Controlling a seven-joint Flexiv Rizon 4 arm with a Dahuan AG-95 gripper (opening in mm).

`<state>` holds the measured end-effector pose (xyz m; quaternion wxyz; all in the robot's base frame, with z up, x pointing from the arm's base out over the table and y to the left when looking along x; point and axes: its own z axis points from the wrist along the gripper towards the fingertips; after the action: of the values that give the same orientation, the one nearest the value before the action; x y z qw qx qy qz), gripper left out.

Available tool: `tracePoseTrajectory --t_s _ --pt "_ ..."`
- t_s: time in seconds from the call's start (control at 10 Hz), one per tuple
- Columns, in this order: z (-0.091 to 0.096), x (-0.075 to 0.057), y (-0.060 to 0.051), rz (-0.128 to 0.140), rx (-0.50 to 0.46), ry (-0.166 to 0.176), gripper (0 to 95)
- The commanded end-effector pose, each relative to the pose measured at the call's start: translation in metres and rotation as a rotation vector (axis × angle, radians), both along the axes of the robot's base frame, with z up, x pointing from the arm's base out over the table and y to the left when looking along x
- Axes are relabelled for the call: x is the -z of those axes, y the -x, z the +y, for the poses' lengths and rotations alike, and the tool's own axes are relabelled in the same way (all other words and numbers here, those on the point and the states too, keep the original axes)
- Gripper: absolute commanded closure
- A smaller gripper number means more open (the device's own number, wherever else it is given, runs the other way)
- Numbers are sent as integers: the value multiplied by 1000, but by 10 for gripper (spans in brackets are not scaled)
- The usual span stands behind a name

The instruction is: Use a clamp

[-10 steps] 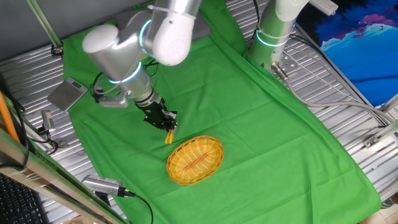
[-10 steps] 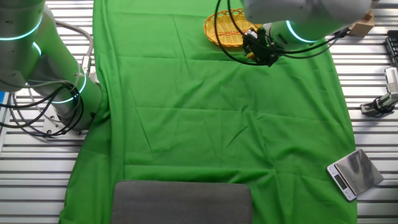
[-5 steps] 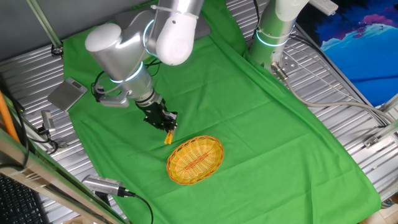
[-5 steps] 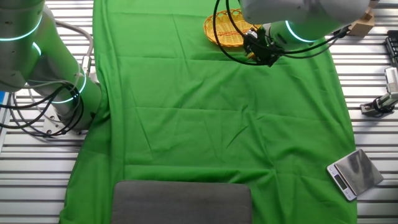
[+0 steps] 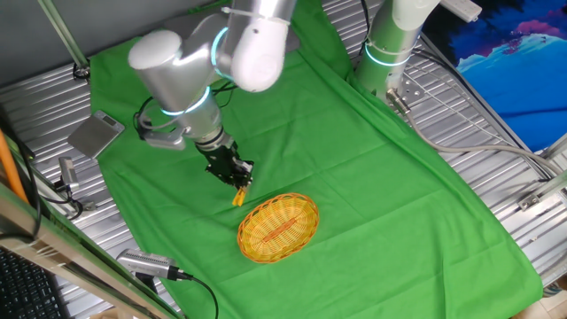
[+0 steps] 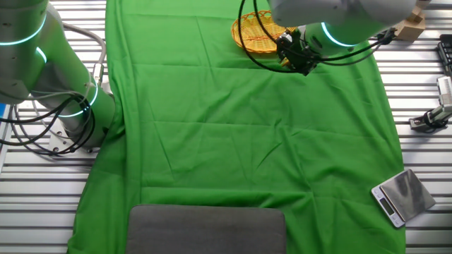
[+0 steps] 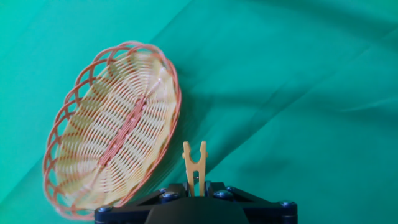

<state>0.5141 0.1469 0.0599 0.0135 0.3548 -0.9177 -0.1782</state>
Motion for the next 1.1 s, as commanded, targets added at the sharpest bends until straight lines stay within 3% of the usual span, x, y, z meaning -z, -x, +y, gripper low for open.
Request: tracePoseTrajectory --t_s 0.1,0.2,0.4,0.8,1.1 --pt "1 1 -2 70 -33 4 950" --pt "1 1 -2 137 -50 11 950" --pt "1 1 -2 214 -55 29 950" --pt "1 1 -2 250 -58 41 950" --pt "1 1 -2 249 -68 42 950"
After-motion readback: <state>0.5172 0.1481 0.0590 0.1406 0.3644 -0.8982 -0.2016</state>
